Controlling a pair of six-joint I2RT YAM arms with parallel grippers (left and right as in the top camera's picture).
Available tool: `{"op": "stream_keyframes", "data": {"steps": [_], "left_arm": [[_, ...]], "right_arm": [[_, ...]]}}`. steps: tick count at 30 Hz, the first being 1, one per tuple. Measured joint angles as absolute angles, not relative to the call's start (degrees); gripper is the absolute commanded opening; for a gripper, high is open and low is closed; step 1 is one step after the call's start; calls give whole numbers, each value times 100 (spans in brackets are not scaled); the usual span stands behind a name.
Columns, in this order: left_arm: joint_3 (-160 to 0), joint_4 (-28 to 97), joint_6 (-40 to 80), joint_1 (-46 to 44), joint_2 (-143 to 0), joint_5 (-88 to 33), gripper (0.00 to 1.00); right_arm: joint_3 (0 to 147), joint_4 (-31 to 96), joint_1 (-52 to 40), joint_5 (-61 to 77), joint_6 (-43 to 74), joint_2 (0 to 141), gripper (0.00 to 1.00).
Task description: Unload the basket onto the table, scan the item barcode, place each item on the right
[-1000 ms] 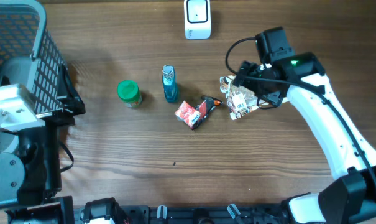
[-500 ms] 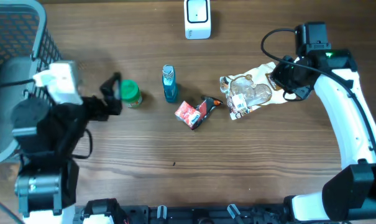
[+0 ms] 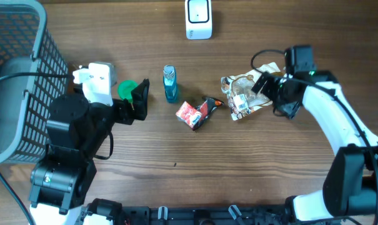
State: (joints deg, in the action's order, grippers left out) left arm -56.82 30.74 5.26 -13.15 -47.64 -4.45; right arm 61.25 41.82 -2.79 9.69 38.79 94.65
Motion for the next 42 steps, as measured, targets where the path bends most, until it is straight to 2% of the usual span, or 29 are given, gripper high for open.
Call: {"op": "stream_keyframes", "data": {"steps": [6,20,28,34,36,39,42], "left_arm": [[-5682,3308,526,-1315,-4768,-410,100],[-5682,3555,526,-1315,-4775,-366,100],[-5682,3739,526,-1315,-4775,-364,100],[-5682,3854,526,-1313,-4775,-362,100],[-5682,3874,526,-1313,-4775,-362,100],[-5682,3907,526,-1315,-4775,-344,100],[-5682,3911,554,-1315,-4783,-342,100]], "right_arm": [[5196,3249,-279,1240,4510,9494,100],[4950,2290,-279,344,5754,9494,100],[3957,-233,-276,290,6176,9360,100],[3538,-1109,-255,325,6490,9314,100],[3498,-1396,-255,377,6451,9411,96],[3538,-1831,-250,558,6180,9710,78],[3581,-1887,-235,714,5854,9889,68]]}}
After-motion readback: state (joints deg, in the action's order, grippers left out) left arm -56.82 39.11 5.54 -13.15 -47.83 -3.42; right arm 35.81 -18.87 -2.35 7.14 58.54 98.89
